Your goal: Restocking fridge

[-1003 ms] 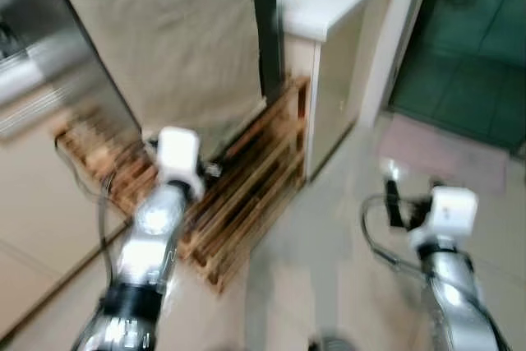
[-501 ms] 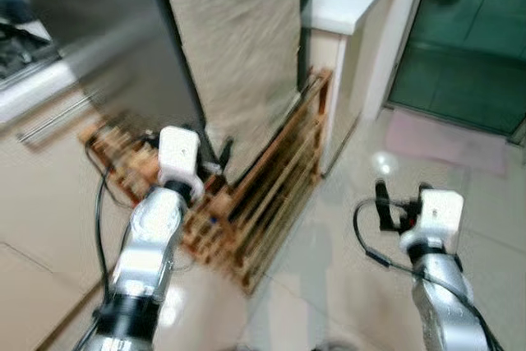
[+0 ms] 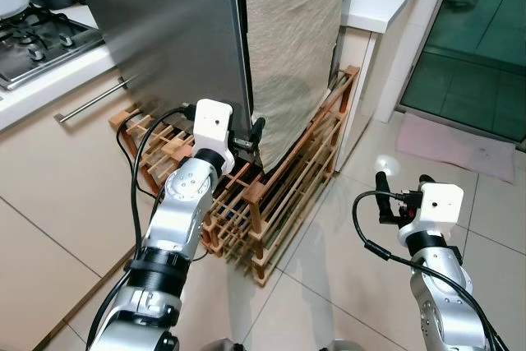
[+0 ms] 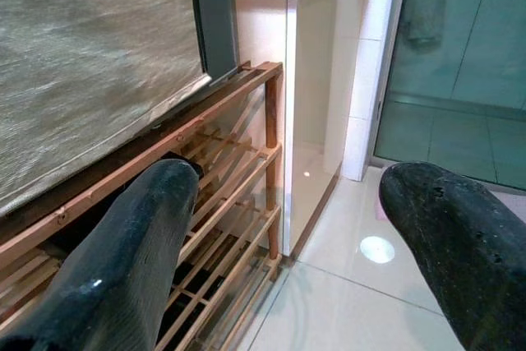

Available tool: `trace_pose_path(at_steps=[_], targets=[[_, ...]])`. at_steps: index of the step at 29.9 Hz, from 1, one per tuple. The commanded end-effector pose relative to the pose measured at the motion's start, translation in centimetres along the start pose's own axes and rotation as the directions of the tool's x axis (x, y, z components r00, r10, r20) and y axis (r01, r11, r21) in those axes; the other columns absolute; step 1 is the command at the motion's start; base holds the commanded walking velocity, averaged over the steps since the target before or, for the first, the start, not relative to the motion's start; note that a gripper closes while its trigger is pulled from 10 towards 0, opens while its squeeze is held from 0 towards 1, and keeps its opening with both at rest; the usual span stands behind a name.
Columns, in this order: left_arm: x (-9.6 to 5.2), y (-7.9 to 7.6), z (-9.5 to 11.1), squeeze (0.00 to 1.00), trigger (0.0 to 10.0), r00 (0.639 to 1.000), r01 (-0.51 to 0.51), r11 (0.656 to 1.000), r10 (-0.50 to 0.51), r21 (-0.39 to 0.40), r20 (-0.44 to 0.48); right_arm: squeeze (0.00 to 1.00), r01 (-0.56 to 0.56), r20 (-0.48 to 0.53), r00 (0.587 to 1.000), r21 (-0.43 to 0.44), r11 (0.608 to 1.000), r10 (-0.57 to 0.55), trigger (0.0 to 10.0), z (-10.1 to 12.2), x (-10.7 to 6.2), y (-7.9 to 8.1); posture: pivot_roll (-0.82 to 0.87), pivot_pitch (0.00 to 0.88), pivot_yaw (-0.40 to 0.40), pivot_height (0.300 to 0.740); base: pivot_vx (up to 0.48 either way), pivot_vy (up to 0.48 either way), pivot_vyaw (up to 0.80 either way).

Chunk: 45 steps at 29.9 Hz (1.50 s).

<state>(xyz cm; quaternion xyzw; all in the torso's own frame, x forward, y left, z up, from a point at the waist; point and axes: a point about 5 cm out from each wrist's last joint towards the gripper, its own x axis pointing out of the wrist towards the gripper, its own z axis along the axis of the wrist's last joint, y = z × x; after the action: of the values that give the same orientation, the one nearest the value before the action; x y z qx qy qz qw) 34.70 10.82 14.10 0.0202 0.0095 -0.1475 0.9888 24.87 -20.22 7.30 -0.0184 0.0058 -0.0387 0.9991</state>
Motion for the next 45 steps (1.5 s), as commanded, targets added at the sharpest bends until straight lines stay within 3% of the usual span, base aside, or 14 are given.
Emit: trace_pose_path(at_steps=[1,5,17,33,40,45], targets=[[0.3,0.4,0.5,0.0,10.0,1.0,-0.032,0.999,0.032,-0.006,0.002,0.0,0.012,0.004,1.0,0.004,1.0,-0.012,10.0,-0.1,-0.2,-0.1,-0.17,0.0,0.08,0.725,0.0,0.0,0.0],[0.9,0.6,1.3,0.0,10.0,0.999,-0.042,0.999,0.043,-0.033,0.023,0.0,0.018,-0.004,1.0,0.004,1.0,-0.018,10.0,-0.3,-0.6,-0.1,-0.18,0.0,0.085,0.725,0.0,0.0,0.0],[1.0,-1.8,2.4,0.0,10.0,0.997,0.077,0.99,-0.073,-0.117,0.034,0.0,0.029,-0.02,0.999,0.003,1.0,-0.029,10.0,-0.7,-1.0,-0.2,-0.18,0.0,0.096,0.725,0.0,0.0,0.0],[1.7,-2.3,3.0,0.0,10.0,0.988,0.156,0.983,-0.154,-0.093,0.027,0.0,0.021,-0.019,1.0,0.005,1.0,-0.021,10.0,-0.6,-0.9,0.1,-0.19,0.0,0.091,0.725,0.0,0.0,0.0],[3.3,-2.2,3.0,0.0,10.0,0.989,0.146,0.988,-0.147,-0.052,-0.002,0.0,-0.002,0.007,1.0,0.012,1.0,0.002,10.0,0.0,-1.0,0.4,-0.19,0.0,0.091,0.725,0.0,0.0,0.0],[3.6,-2.4,3.1,0.0,10.0,0.989,0.149,0.988,-0.15,-0.048,-0.007,0.0,-0.009,0.009,1.0,0.008,1.0,0.009,10.0,0.0,-1.1,0.5,-0.2,0.0,0.093,0.725,0.0,0.0,0.0]])
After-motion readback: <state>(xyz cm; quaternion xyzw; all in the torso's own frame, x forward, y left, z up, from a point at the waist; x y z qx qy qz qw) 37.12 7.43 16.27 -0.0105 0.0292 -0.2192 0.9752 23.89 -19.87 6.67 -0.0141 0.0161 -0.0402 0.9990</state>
